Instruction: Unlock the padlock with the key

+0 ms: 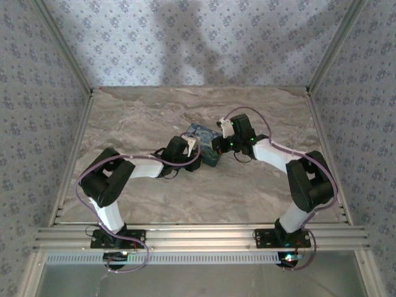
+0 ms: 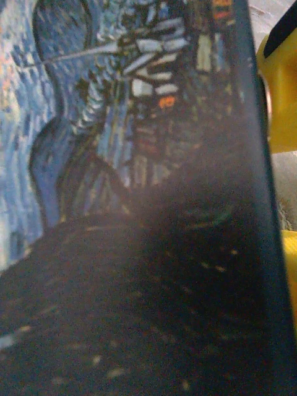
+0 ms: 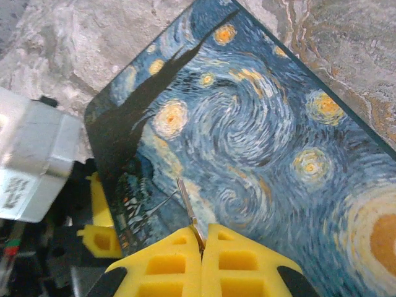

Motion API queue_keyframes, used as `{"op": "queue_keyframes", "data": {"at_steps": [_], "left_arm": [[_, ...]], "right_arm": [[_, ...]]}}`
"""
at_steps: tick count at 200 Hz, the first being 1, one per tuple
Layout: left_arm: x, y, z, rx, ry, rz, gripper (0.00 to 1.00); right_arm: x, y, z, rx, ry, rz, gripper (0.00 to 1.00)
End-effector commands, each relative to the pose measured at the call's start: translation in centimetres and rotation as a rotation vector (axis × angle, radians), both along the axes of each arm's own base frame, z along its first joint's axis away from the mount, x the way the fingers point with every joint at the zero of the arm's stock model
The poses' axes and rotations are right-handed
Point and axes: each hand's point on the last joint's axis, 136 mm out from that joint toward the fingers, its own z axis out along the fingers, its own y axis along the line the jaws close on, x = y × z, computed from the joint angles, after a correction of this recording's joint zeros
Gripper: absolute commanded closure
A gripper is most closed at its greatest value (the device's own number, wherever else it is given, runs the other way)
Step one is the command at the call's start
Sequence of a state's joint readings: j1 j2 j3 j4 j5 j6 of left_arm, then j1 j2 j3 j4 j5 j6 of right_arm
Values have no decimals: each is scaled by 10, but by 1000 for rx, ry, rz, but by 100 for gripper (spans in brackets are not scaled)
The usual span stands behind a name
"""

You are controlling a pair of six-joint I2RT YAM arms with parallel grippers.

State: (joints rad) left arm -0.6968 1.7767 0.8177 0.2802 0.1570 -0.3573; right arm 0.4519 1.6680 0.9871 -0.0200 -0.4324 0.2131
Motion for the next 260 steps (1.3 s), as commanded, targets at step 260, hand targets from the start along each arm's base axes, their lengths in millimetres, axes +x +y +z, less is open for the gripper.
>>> {"op": "queue_keyframes", "data": {"at_steps": [260], "left_arm": [[-1,-12,31,-69,34,30,77]], "right_arm": [[-29,16,50,2,-146,36,100]]}}
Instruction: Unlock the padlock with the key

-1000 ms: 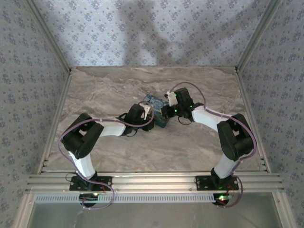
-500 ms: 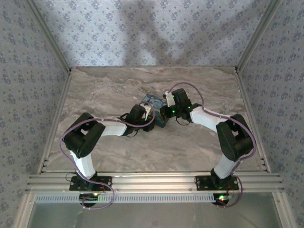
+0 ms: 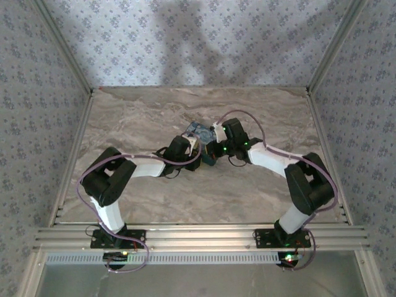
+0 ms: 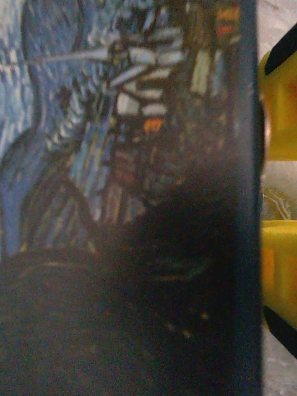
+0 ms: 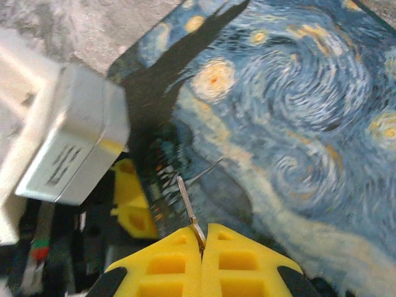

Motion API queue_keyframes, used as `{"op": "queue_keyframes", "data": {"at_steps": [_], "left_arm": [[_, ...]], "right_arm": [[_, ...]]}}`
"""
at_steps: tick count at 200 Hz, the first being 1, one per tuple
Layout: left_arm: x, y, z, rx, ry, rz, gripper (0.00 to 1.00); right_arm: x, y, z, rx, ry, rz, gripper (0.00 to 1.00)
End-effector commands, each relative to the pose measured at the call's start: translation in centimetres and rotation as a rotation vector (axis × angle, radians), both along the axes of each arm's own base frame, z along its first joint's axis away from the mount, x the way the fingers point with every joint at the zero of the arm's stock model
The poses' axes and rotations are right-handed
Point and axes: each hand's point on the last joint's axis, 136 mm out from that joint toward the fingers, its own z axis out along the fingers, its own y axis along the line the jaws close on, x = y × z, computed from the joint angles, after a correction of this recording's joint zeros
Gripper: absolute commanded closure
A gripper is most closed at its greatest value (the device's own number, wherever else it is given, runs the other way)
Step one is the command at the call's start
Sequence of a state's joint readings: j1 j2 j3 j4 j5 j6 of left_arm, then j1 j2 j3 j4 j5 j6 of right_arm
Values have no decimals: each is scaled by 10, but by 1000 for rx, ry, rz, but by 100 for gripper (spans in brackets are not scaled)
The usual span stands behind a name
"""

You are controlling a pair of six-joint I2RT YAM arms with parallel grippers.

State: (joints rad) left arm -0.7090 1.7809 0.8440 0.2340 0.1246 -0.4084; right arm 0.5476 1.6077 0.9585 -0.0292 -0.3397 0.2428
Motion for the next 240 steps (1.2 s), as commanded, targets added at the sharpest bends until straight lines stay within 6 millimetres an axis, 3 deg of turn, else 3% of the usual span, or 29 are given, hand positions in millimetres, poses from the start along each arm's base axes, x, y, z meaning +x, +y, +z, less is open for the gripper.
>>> {"op": "queue_keyframes", "data": {"at_steps": [1,29,58,97,122,152,240], "left_arm": [[-3,-11,32,-80,4,-15,77],[-11,-11,35,-109,48,-14,79],[-17,-11,38,-138,107,-1,82],[-24,-13,46,-191,186,15,86],[-28,-15,48,-218,237,29,87],[-32,-15,50,-235,282,45,87],[-36,-16,51,-269,339,80,88]], "right_arm": [[-7,-3,42,35,-116,30,100],[-26,-15,48,32,-143,38,100],[-56,-21,22,20,-111,55,100],[-95,-8,-11,43,-98,124,100],[-109,-4,-32,38,-109,142,100],[-109,0,-50,16,-117,158,100],[-91,10,-71,-6,-165,120,100]]}}
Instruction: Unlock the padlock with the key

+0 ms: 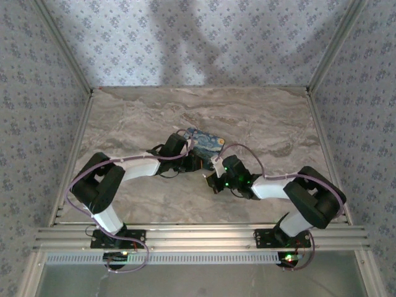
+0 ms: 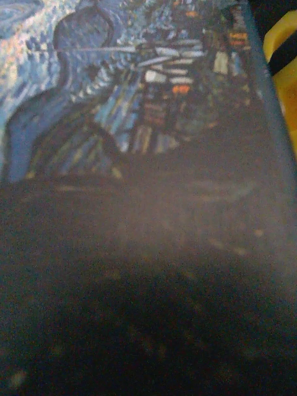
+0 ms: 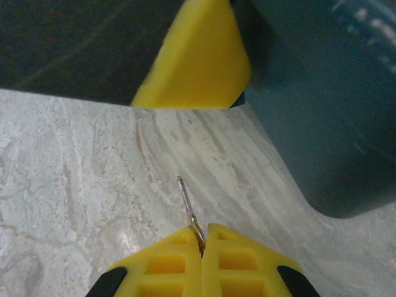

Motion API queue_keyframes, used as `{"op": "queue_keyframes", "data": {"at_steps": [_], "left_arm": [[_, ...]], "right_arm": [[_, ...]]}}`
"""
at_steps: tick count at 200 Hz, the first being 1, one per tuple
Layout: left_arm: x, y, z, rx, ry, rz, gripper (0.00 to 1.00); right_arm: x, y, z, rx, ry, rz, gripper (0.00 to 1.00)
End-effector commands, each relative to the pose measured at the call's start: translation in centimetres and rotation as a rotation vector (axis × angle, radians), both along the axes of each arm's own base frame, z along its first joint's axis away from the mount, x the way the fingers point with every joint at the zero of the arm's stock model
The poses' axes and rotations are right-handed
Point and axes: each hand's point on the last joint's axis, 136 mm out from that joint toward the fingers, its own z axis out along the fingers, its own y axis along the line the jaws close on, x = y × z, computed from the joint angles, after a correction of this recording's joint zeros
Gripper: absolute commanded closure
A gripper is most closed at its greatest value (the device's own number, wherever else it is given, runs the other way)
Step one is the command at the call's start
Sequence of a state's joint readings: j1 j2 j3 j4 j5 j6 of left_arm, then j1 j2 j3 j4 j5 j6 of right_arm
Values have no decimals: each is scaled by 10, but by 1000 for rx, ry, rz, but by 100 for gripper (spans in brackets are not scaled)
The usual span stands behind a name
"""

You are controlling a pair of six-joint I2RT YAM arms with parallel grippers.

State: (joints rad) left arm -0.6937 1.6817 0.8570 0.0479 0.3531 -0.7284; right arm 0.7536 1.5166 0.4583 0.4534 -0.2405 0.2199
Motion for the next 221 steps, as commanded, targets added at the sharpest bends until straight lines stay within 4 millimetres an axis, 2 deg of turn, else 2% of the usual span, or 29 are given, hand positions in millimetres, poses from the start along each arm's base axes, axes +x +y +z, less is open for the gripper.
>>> {"op": "queue_keyframes", "data": {"at_steps": [1,98,168,221], "left_arm": [[6,-10,30,-76,-21,4,88],[5,-12,32,-90,-12,15,88],[5,-13,32,-93,-11,18,88],[5,-13,30,-87,-7,18,88]], "right_arm": [[10,5,3,16,-50,-25,100],[25,9,-11,47,-21,-113,100],[36,7,-8,105,-16,-155,100],[39,11,-2,130,-22,-125,100]]}}
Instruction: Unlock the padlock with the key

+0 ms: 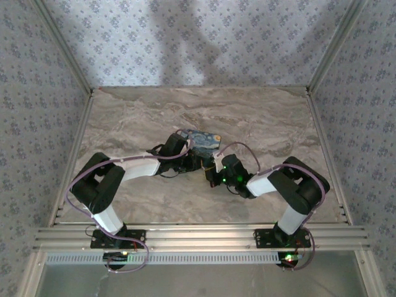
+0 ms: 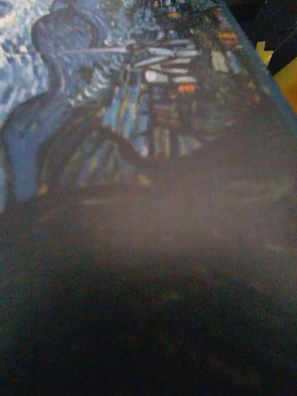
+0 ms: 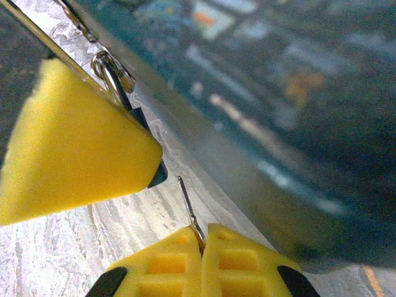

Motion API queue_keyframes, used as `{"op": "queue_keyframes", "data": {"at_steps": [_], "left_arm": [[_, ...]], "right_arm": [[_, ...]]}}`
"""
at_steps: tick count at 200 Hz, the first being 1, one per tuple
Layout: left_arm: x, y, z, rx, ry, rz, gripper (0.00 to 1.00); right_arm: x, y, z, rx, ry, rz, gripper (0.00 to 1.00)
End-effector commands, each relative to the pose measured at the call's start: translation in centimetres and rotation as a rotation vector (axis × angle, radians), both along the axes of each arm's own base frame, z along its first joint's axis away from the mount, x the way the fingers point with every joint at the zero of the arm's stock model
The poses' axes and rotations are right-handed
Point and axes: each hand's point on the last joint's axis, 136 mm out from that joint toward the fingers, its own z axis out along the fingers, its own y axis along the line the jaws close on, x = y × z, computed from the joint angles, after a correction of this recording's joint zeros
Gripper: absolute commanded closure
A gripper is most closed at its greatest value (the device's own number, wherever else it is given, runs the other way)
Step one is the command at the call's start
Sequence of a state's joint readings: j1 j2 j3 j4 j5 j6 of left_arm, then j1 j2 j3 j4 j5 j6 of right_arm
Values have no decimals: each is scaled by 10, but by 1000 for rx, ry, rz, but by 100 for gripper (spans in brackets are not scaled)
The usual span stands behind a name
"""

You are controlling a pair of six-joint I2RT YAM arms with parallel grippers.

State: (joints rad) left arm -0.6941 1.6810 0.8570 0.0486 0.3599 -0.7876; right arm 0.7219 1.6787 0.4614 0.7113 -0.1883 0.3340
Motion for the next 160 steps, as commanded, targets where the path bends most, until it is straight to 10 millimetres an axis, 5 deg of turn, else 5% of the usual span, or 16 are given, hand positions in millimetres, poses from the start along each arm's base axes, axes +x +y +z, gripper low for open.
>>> {"op": "queue_keyframes", "data": {"at_steps": [1,160], "left_arm": [[6,-12,30,-67,-50,-17,88],[7,-11,28,-60,-56,-3,88]], "right_arm": [[4,7,6,36,-9,16,100],[-8,10,6,54,-37,49,100]]}}
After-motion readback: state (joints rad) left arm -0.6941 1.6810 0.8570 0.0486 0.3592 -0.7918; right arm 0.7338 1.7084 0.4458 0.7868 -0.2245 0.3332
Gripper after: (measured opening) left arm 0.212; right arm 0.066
